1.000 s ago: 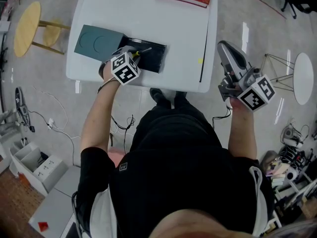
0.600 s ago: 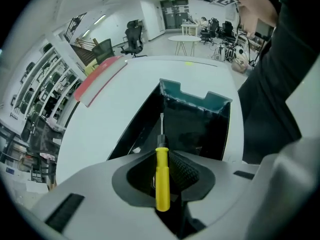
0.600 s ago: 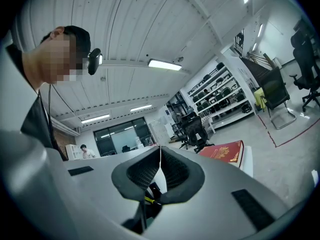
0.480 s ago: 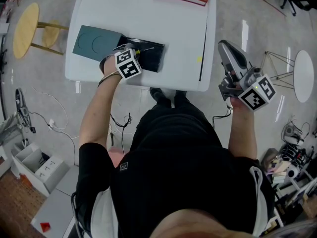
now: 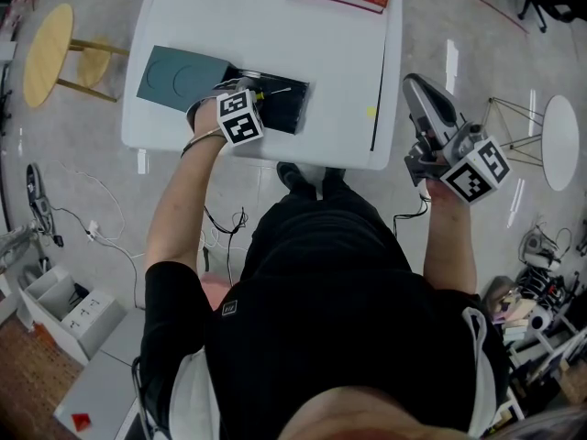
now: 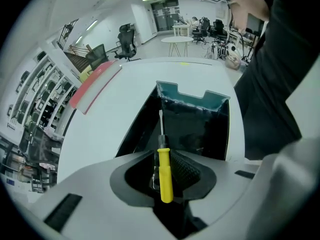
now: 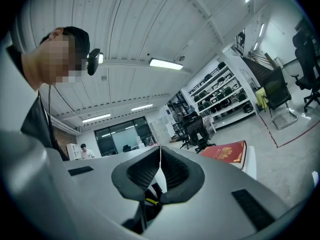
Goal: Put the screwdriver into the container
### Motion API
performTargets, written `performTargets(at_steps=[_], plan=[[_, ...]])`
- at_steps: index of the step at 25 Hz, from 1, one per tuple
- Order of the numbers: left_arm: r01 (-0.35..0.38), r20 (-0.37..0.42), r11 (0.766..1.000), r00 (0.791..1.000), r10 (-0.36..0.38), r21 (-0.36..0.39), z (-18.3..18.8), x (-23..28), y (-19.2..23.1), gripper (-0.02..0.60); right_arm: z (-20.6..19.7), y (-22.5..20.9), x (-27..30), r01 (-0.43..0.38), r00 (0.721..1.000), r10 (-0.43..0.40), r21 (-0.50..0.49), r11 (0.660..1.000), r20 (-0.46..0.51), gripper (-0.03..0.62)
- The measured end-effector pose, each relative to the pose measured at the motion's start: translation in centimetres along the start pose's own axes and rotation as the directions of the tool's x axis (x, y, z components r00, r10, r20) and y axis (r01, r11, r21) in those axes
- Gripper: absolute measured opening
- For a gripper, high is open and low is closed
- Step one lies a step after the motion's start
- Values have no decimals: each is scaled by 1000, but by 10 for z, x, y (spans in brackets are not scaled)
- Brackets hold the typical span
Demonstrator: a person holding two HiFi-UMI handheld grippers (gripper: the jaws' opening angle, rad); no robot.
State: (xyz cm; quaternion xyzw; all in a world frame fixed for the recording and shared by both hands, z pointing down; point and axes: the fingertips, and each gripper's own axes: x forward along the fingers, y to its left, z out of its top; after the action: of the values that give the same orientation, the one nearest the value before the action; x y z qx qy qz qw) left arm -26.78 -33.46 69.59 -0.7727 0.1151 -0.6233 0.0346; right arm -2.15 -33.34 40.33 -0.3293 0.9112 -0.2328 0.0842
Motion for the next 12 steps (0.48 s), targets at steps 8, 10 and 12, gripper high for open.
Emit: performTargets(at_steps=[8, 10, 12], plan=[[-81, 164, 985, 981, 106, -150, 0, -45, 13, 114, 6, 32, 20, -40, 999, 40, -52, 998, -2, 31], [-102, 210, 975, 967, 144, -196, -2, -62, 16, 114, 6, 42, 26, -50, 999, 50, -63, 997, -6, 31], [-129, 247, 962, 950, 189, -239, -5, -78, 19, 112, 6, 51, 34, -64, 998, 64, -69, 996, -10, 31]])
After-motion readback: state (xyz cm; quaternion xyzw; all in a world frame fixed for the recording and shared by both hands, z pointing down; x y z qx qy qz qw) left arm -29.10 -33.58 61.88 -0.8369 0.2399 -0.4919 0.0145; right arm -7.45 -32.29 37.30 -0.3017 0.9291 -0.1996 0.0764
